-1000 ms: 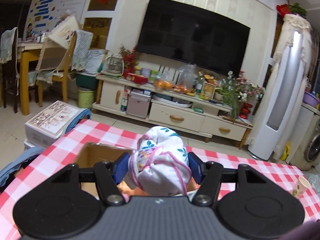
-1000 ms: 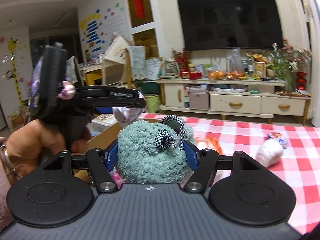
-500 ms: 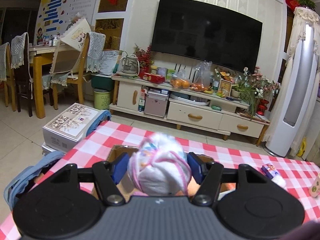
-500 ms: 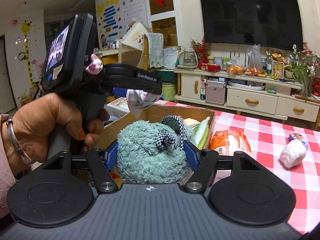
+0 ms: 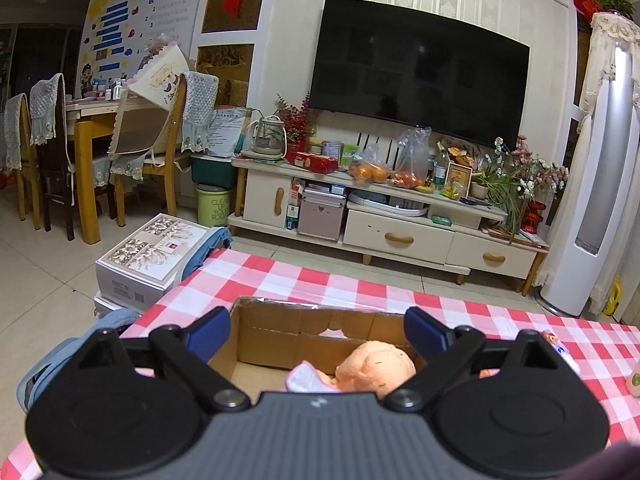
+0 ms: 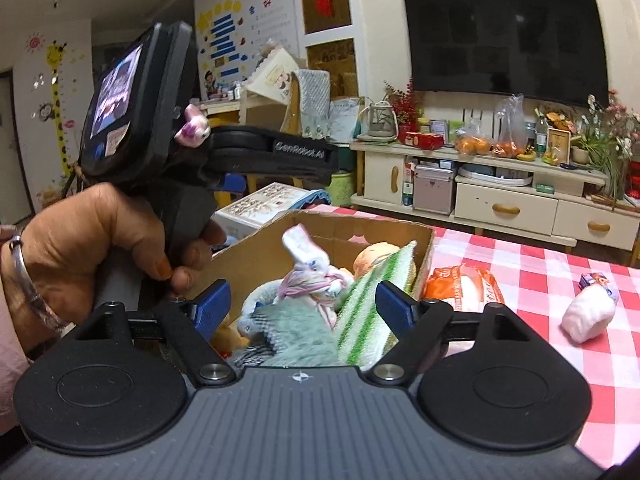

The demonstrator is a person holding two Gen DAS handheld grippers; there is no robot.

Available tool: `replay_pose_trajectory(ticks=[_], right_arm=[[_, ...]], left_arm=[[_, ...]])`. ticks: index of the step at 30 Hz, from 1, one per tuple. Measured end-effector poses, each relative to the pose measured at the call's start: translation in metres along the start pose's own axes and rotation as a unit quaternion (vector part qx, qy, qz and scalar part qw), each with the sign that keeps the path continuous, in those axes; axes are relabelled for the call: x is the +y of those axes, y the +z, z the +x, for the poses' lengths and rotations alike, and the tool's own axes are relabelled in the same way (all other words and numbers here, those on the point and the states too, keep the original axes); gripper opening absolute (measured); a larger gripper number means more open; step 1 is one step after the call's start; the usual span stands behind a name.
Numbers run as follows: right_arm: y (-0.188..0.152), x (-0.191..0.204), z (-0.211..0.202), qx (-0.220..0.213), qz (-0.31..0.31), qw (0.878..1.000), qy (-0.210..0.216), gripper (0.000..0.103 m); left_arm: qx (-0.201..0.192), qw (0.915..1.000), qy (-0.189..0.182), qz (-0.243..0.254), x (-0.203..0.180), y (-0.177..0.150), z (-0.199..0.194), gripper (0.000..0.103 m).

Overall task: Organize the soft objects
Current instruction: 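Open both tools to drop the bundle and pompom into the box, then move both tools back toward the tissue pack and white pompom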

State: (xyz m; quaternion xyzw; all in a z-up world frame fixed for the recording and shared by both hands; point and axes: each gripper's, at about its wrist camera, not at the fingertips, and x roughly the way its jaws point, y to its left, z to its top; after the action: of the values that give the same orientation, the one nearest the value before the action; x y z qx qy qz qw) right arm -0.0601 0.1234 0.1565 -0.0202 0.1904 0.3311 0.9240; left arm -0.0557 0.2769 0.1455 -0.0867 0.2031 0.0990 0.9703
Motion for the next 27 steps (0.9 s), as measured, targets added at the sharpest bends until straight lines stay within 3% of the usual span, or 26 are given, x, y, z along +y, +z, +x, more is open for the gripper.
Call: replay_pose_trajectory(ticks=[14, 27], right_arm=[[-0.001, -0.039, -0.013, -0.033, 0.086, 0.994, -0.049, 0.101], [-0.014, -0.056, -0.029, -0.042, 0.116, 0.989, -0.076, 0.101]], left_arm=[[0.005, 0.9998, -0.011, 0.019, -0.021, -0.004, 0.0, 0.094], [0.004, 0.9991, -0.023, 0.035, -0.05, -0.009, 0.0, 0.1]])
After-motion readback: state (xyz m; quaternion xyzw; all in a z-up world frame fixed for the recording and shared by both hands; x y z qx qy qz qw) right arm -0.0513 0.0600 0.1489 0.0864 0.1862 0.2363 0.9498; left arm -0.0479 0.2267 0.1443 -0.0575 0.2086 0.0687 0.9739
